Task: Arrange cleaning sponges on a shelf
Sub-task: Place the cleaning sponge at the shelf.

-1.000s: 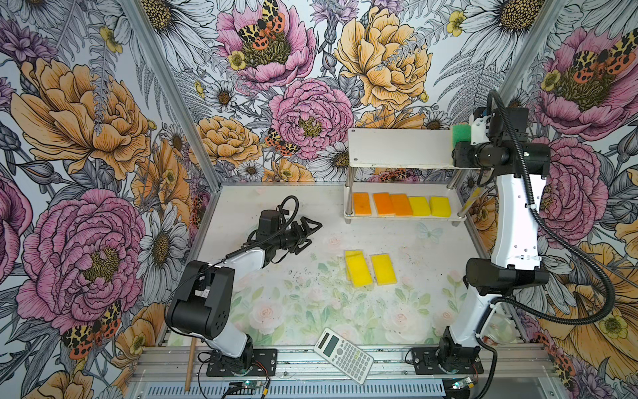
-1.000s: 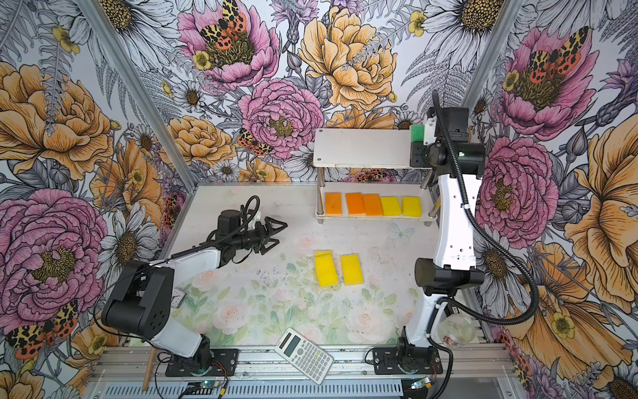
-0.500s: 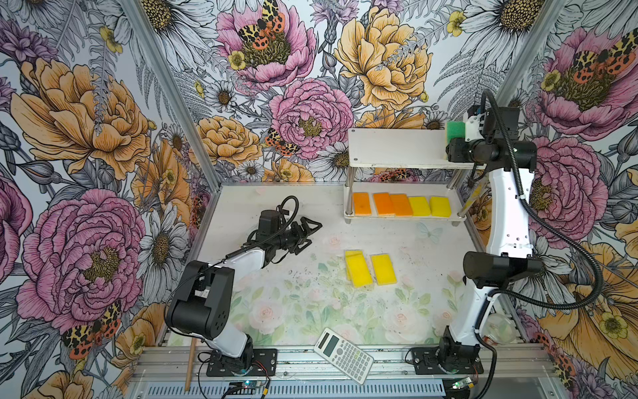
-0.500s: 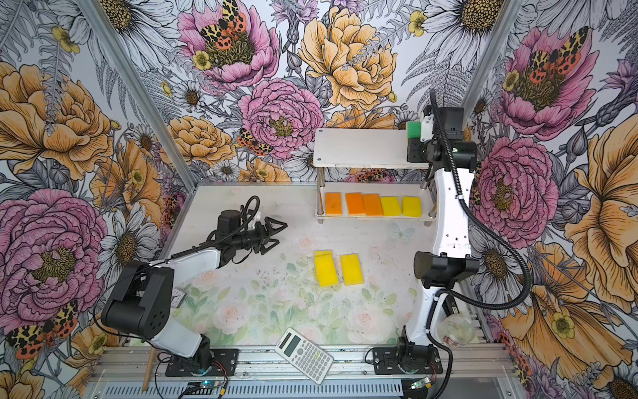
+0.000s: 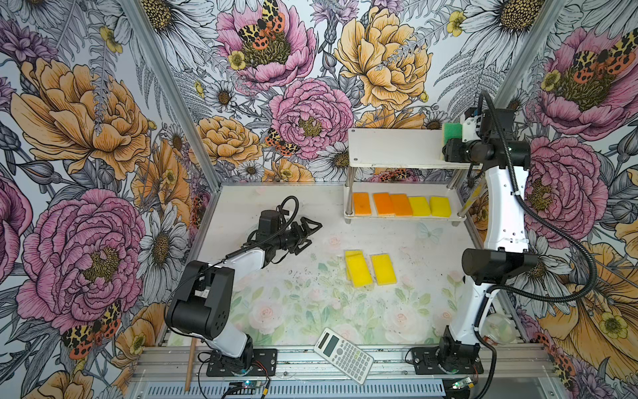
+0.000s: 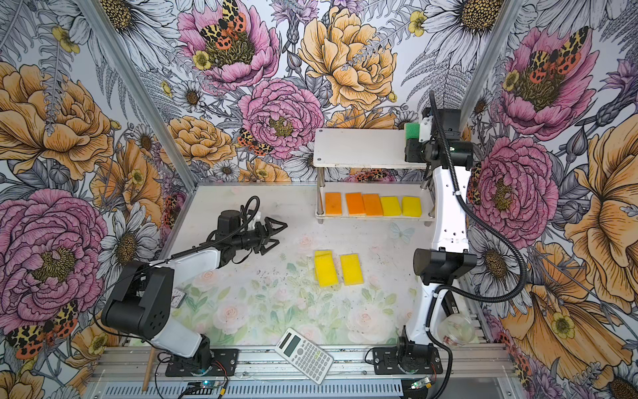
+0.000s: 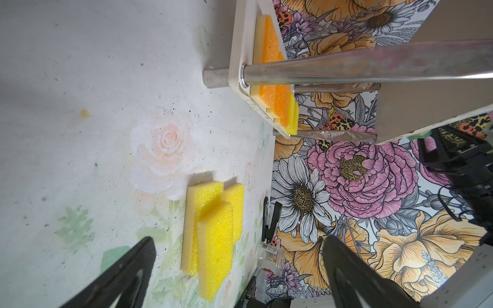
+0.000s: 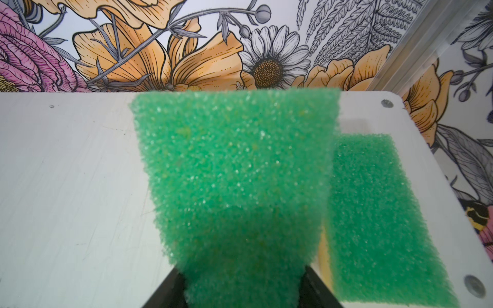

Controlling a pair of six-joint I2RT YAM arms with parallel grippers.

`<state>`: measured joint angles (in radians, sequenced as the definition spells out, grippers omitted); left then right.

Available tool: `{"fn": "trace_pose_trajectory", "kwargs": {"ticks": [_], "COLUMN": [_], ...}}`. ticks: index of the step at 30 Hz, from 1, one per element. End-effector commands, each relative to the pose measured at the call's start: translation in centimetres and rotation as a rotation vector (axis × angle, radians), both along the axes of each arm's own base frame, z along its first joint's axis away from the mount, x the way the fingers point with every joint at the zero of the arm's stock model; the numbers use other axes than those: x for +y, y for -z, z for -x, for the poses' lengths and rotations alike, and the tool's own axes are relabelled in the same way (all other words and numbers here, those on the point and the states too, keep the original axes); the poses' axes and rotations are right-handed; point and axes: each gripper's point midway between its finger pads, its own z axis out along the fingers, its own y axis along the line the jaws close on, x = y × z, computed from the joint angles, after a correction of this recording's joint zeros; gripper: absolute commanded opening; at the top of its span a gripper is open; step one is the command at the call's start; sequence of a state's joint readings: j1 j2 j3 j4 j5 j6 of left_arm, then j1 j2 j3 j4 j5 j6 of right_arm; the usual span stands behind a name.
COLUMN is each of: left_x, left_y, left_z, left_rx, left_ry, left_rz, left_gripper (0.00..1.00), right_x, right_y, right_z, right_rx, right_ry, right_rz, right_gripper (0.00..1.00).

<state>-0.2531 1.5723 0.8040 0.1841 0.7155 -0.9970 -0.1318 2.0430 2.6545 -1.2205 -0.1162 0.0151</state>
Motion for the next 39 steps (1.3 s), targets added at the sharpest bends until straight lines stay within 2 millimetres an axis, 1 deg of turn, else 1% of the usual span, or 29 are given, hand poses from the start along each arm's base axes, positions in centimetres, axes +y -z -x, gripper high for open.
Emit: {"fn": "trace_pose_trajectory", "kwargs": {"ticks": [1, 8, 20, 28, 39], "left_x": [-0.2, 0.0, 0.3, 0.4, 0.3], "left_y": [-0.8, -0.6, -0.3, -0.3, 0.0], "left_z": [0.3, 0.4, 0.7, 0.6, 0.6], "left_rx": [-0.029, -0.026, -0.021, -0.021, -0.017], "left_ry": [0.003, 0.0, -0.006, -0.008, -0.003], "left_rz": [0.005, 0.001, -0.002, -0.001, -0.003], "left_gripper": [0.99, 0.99, 0.99, 0.99, 0.99], "right_x": [-0.1, -0.2, -0.4, -0.2, -0.6], "right_y": [0.2, 1.3, 2.4, 2.7, 2.6], "right_z": [-0.9, -1.3, -1.5, -1.7, -1.8], "right_rx": [-0.013, 0.012, 0.04, 0.046, 0.041], "right_ry": [0.004, 0.013, 0.03, 0.034, 0.054], "right_rz": [-0.026, -0.042, -0.038, -0.053, -0.046], "right_gripper": [0.58, 0.6, 0.66, 0.69, 0.73]}}
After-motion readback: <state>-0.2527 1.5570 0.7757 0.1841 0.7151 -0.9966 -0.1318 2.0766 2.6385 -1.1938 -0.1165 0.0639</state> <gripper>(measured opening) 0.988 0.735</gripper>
